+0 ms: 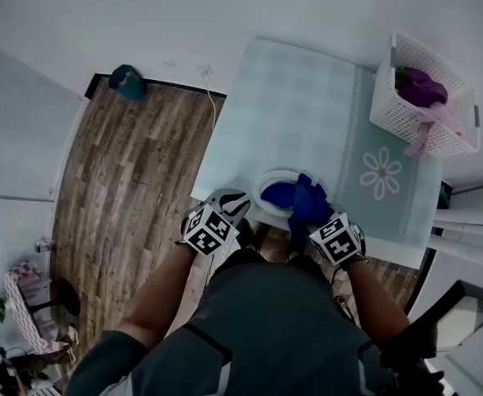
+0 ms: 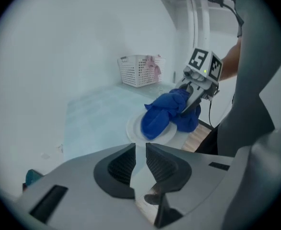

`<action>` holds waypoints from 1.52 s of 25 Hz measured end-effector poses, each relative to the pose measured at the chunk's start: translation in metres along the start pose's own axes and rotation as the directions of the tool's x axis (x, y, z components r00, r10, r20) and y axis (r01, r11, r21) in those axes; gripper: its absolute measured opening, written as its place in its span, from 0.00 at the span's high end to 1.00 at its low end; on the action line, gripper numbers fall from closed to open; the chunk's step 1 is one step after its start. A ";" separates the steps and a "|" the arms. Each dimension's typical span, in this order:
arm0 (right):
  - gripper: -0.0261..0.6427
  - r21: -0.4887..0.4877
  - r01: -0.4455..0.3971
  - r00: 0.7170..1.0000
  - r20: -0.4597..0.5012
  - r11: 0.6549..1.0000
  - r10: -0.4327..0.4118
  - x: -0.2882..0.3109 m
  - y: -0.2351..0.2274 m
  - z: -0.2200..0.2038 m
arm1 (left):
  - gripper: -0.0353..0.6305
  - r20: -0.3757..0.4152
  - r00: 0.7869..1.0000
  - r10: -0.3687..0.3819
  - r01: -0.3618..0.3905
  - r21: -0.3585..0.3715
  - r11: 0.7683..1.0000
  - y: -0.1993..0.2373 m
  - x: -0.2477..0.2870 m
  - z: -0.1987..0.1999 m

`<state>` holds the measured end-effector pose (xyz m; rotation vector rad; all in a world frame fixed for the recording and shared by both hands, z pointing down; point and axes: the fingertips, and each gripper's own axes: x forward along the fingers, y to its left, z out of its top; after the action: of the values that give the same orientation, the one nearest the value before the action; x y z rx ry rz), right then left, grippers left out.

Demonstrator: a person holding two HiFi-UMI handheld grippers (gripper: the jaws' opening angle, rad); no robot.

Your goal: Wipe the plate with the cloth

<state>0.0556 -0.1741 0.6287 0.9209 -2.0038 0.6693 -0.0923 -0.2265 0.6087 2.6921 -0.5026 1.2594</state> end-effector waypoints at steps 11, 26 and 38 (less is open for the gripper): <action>0.76 0.049 -0.063 0.964 0.263 0.997 0.048 -0.050 0.000 0.045 | 0.87 0.274 0.955 0.110 -0.055 -0.199 0.978 0.007 -0.035 0.072; 0.76 0.057 -0.044 0.745 0.667 0.997 -0.006 -0.168 -0.004 0.147 | 0.93 0.590 0.725 0.357 -0.087 -0.435 0.896 0.010 -0.146 0.158; 0.76 0.304 0.215 0.608 0.702 0.928 -0.371 -0.216 0.015 0.168 | 0.93 0.606 0.698 0.382 -0.201 -0.347 0.916 0.036 -0.213 0.147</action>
<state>0.0550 -0.2073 0.3565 1.8441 -2.4141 0.2906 -0.1263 -0.2450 0.3503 2.8263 -1.1299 0.1630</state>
